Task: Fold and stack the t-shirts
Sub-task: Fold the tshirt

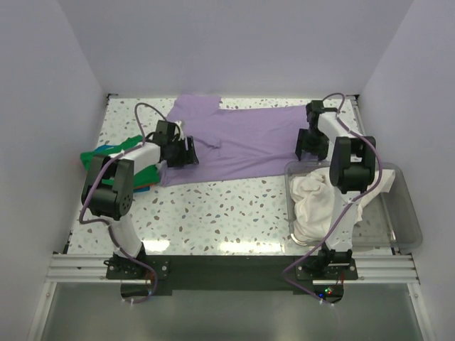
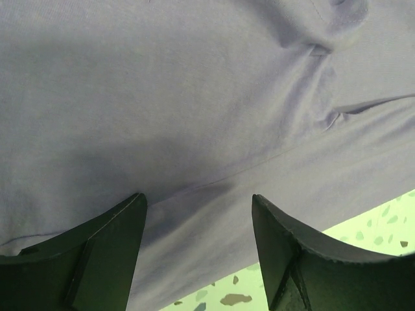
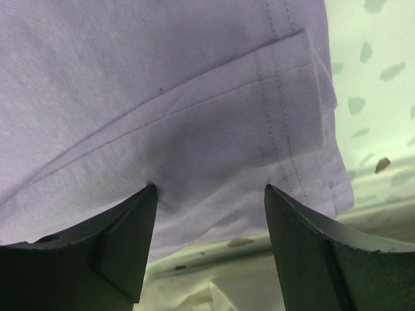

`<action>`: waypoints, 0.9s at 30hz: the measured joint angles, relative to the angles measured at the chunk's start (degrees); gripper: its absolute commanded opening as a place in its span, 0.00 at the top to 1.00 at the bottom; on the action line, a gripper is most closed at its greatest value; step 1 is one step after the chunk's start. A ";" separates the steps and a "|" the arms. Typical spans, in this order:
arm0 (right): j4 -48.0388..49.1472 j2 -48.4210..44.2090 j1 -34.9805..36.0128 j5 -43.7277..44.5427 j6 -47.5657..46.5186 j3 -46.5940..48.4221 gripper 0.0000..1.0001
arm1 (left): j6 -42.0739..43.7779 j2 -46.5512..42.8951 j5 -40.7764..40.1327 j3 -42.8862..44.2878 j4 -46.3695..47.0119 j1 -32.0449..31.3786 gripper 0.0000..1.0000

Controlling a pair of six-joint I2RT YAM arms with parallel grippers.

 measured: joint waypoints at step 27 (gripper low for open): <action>0.59 3.65 -1.05 -7.13 -2.21 10.23 0.27 | -0.59 6.88 0.81 10.38 -4.33 -0.35 0.25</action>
